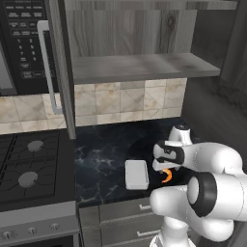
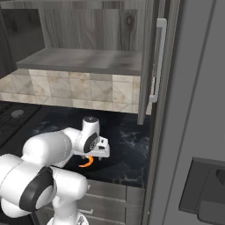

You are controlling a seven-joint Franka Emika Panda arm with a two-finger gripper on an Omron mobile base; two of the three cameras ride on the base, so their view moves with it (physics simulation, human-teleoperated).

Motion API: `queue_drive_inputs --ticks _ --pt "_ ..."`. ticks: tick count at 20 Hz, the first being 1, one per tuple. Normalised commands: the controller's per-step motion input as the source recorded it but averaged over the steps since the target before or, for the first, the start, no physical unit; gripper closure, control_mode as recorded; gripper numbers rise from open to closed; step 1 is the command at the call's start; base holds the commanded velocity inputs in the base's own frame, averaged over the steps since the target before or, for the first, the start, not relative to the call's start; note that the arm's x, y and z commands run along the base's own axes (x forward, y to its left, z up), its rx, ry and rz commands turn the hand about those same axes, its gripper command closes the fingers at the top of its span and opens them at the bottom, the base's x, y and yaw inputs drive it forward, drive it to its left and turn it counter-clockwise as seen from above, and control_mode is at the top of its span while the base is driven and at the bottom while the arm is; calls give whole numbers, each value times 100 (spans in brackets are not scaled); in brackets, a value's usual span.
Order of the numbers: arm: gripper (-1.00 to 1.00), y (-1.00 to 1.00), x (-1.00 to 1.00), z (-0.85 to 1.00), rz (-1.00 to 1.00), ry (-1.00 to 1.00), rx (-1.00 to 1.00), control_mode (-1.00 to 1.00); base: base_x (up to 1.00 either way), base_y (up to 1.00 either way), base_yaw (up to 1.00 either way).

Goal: Retrieve the tupperware from the cabinet, then place the raw meat into the tupperware to avoid contamination.

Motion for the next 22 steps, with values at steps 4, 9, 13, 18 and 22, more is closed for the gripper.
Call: queue_drive_inputs --ticks 4,9,13,18,22 --pt "-100 3 -3 -18 0 1 0 -100 0 0 0" --pt "100 10 -5 -25 0 2 -1 -100 0 0 0" --pt "100 10 -4 -32 0 3 -2 -100 0 0 0" --pt "100 3 -6 -22 0 1 -1 -100 0 0 0" --pt "100 2 -10 3 0 -3 0 -100 0 0 0"
